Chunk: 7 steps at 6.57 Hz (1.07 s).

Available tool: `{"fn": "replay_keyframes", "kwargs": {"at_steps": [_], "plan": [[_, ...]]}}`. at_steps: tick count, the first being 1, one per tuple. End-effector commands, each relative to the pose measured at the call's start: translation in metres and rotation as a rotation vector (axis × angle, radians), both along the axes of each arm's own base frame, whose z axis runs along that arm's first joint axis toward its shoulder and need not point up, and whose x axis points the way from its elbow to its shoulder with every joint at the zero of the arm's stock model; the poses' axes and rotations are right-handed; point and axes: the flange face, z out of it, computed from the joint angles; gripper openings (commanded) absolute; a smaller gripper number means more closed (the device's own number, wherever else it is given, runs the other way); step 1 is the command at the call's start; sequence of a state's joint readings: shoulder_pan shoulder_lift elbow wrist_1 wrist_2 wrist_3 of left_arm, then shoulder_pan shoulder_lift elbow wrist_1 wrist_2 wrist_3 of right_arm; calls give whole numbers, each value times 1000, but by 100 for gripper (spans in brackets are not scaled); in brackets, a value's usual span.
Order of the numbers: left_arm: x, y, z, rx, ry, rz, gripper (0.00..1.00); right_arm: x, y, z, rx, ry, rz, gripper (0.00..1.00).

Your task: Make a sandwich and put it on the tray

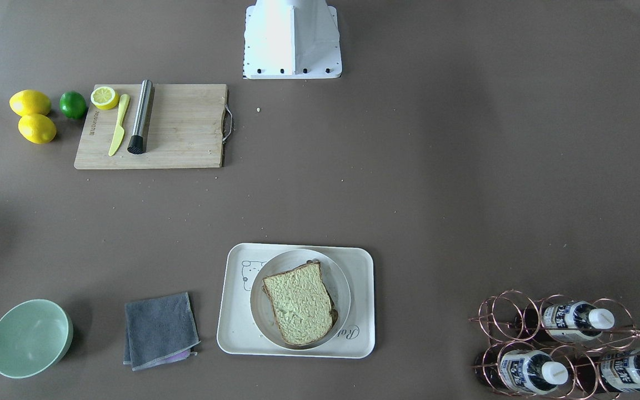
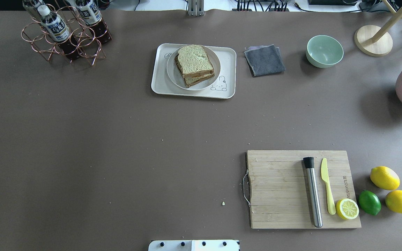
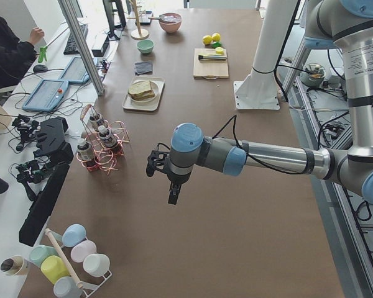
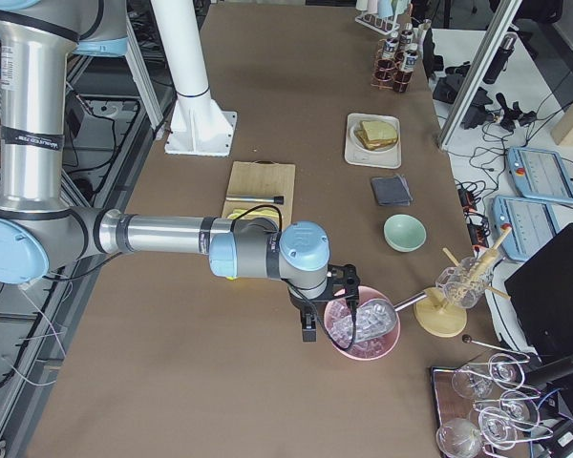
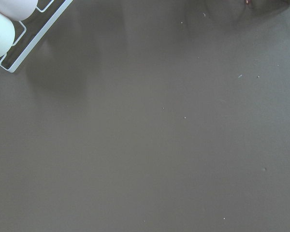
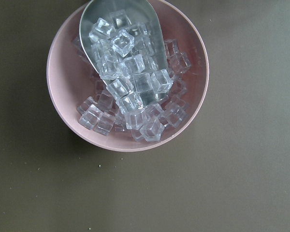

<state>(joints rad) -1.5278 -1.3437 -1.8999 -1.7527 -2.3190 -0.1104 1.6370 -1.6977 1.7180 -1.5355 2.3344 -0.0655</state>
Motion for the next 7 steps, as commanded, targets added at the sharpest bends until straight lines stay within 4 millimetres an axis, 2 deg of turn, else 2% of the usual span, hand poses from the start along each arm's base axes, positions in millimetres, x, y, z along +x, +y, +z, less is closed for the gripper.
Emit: {"fn": "replay_keyframes", "kwargs": {"at_steps": [1,7], "plan": [[0,-1,-1,1,1,-3,97,-3,-1,-1,2,1,-5,100],[0,-2,5,-4,4,-2,97,-3,-2,-4,12,4,-9,100]]}}
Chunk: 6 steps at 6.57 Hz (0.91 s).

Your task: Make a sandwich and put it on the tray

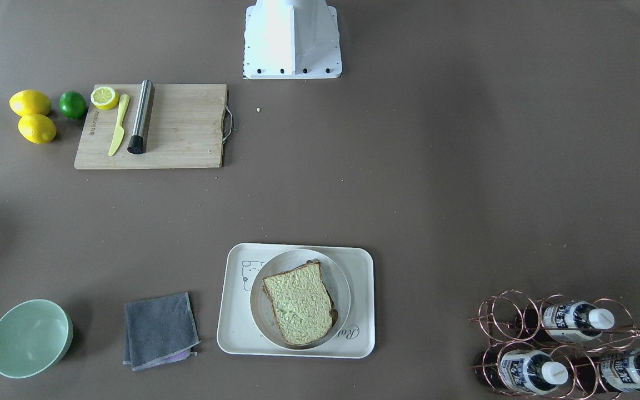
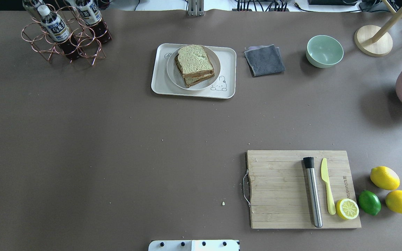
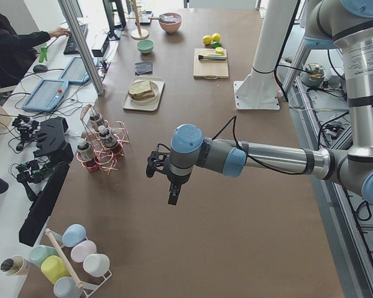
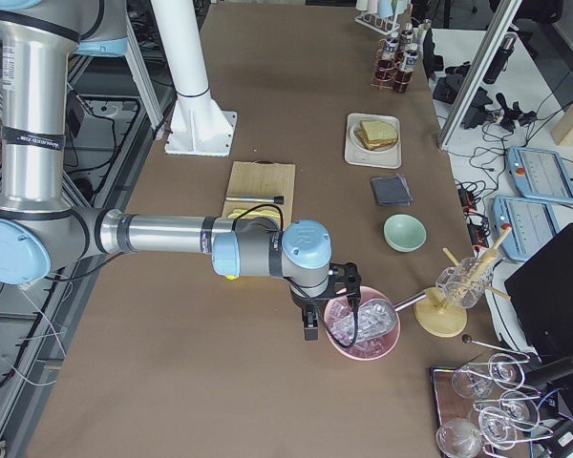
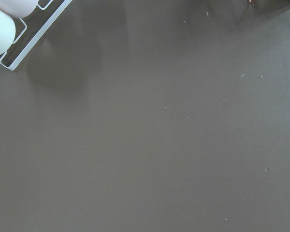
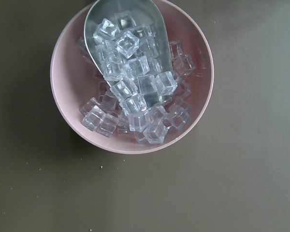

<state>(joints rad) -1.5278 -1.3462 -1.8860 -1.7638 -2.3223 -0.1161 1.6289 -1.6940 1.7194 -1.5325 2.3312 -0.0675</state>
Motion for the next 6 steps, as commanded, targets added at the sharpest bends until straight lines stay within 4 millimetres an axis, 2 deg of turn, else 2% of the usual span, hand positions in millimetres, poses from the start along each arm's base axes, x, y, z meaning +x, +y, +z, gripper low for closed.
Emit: {"fn": "replay_keyframes", "kwargs": {"at_steps": [1,2,3,4,5,6], "plan": [[-1,-1,-1,2,0,-1,97,0,0,-2,2,0,0,100],[0,-3,5,-5,0,1,97,-1,-1,-4,5,-5,-1,100],[-6,-3,-11,35,10,-12,97,-2,-1,-5,7,-17,-1,100],[-14,-10,-15,44,10,-34,97,-1,-1,-18,34,-20,0,100],[-12,-34,-11,40,9,-31,97,1,3,-18,33,-20,5,100],[-10,-44,-5,41,8,-25,97,3,6,-18,30,-25,11,100]]}}
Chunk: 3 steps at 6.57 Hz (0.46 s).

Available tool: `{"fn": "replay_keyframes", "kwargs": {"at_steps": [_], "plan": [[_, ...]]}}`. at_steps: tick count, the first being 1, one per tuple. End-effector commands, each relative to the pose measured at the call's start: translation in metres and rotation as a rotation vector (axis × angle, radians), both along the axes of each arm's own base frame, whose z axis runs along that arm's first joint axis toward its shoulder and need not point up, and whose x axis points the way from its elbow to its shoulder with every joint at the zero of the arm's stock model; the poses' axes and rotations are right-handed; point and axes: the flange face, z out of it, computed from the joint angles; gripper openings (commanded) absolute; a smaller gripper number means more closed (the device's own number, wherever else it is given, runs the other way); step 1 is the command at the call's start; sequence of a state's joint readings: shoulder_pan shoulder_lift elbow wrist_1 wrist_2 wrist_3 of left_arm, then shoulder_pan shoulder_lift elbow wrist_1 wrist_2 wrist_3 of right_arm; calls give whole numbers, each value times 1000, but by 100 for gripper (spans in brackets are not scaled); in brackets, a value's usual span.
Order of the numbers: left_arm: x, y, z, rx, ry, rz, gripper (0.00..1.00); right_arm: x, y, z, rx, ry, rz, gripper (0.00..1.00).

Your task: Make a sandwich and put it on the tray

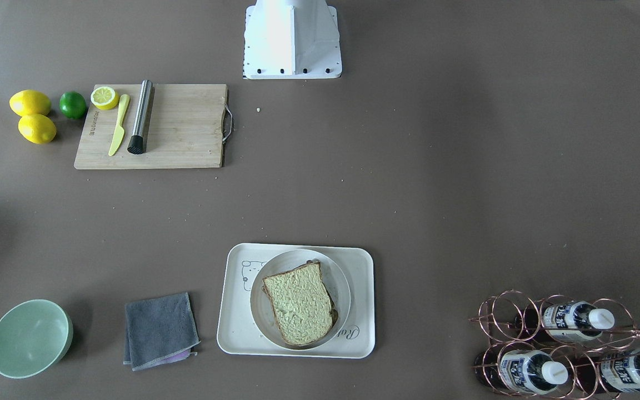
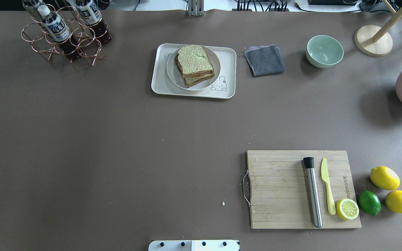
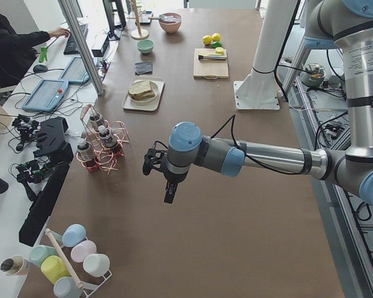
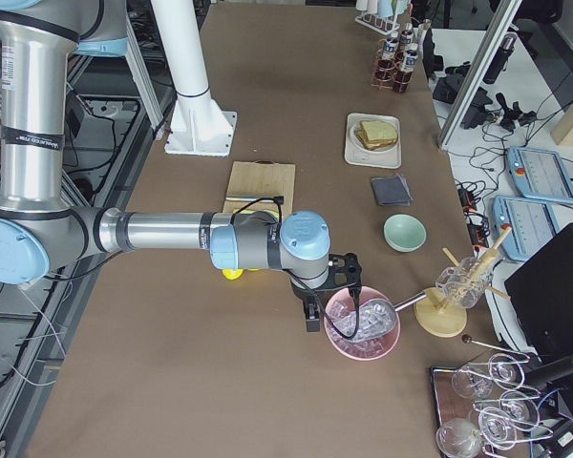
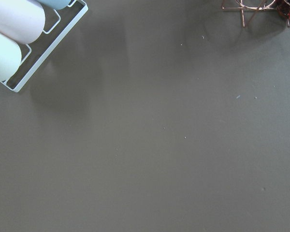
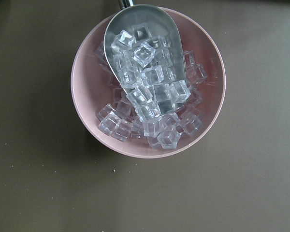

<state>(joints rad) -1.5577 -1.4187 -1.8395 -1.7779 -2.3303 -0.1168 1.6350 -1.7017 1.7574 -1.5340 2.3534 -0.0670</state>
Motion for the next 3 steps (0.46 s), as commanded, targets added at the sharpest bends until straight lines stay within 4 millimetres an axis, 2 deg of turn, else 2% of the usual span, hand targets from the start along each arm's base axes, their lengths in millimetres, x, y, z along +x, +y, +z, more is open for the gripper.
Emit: {"fn": "replay_keyframes", "kwargs": {"at_steps": [1,2,3], "plan": [[1,-16,3,6,-3,6,97,3,9,2,-8,-11,11,100],[-7,-13,-7,24,-3,-11,97,5,13,-2,-1,-21,16,100],[-8,-11,-7,24,-8,-14,97,7,21,-5,1,-27,23,100]]}}
